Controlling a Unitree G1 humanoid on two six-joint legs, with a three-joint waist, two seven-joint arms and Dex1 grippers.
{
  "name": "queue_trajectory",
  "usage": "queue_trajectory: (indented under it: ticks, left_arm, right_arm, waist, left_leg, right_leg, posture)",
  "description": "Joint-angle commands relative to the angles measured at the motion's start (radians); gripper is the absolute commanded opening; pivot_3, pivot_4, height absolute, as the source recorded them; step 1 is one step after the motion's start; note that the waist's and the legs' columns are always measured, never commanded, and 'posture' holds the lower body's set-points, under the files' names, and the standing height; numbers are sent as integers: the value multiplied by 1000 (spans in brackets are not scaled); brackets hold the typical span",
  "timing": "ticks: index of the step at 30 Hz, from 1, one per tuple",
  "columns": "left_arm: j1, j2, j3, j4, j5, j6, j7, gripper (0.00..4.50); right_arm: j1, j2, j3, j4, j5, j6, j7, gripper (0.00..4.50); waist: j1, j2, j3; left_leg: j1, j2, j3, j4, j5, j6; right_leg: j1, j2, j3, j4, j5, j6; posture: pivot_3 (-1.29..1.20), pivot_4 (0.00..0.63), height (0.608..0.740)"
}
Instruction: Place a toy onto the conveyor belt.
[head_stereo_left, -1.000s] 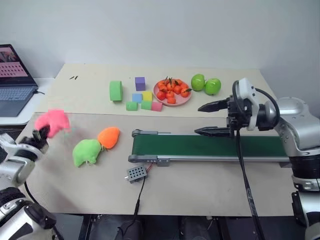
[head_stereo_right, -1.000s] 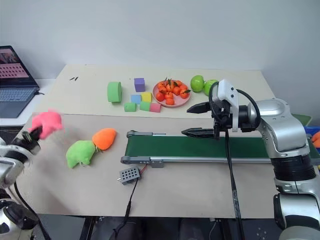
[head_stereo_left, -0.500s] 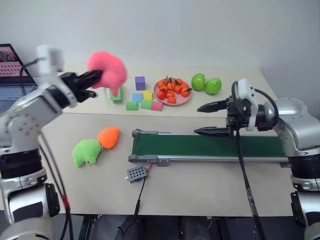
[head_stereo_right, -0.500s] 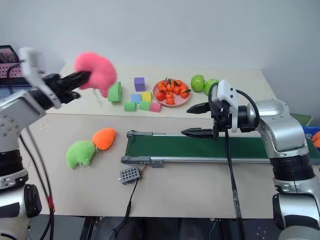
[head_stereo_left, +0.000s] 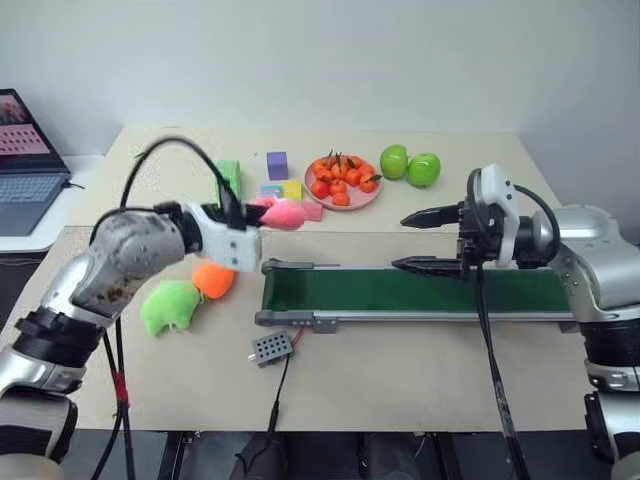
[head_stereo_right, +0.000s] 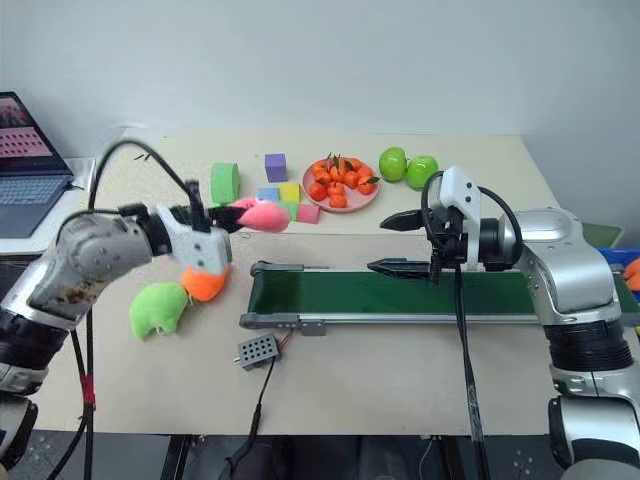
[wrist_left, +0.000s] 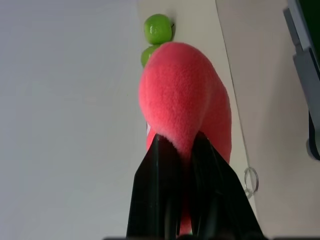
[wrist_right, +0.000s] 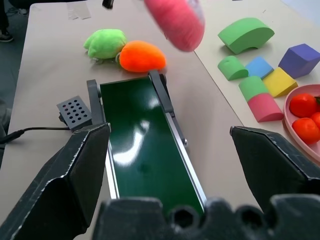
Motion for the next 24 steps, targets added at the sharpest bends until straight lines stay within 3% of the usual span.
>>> queue_trajectory:
  ticks: [1,6,14,23,24]
  left_arm:
    - [40,-29,35,24,82,-139,127,15]
    - [81,-55,27,20,206,-229,210,15]
    - [140,-111,34,-73,251,-273,238,15]
    - [149,-112,-7,22,300,-301,213,15]
    - [146,-113,-9,32,306,-299,211,386]
  right_arm:
    - [12,-19,-50,-42,15,-7,-13,4500]
    - [21,-22,-58,-55,20,-1,-20,4500]
    - [48,-38,-80,-80,30,10,-37,4500]
    - [52,-45,-87,-86,35,12,-46,4500]
    - [52,-45,-88,-87,34,12,-47,4500]
  waist:
    - [1,0,0]
    - [4,0,0]
    - [2,0,0]
    - [0,0,0]
    - [0,0,0]
  left_leg:
    - [-3,0,0,1,0,0]
    - [-7,0,-1,4,0,0]
    - [-6,0,-1,4,0,0]
    - [-4,0,-1,6,0,1]
    - [-4,0,-1,6,0,1]
  right_leg:
    - [-2,0,0,0,0,0]
    - [-4,0,-2,1,0,1]
    - [-4,0,-1,2,1,1]
    - [-4,0,-1,3,1,1]
    - [-3,0,-1,3,1,1]
  posture:
    - [0,150,738]
    - [0,150,738]
    - [0,150,738]
    - [0,150,738]
    - [0,150,738]
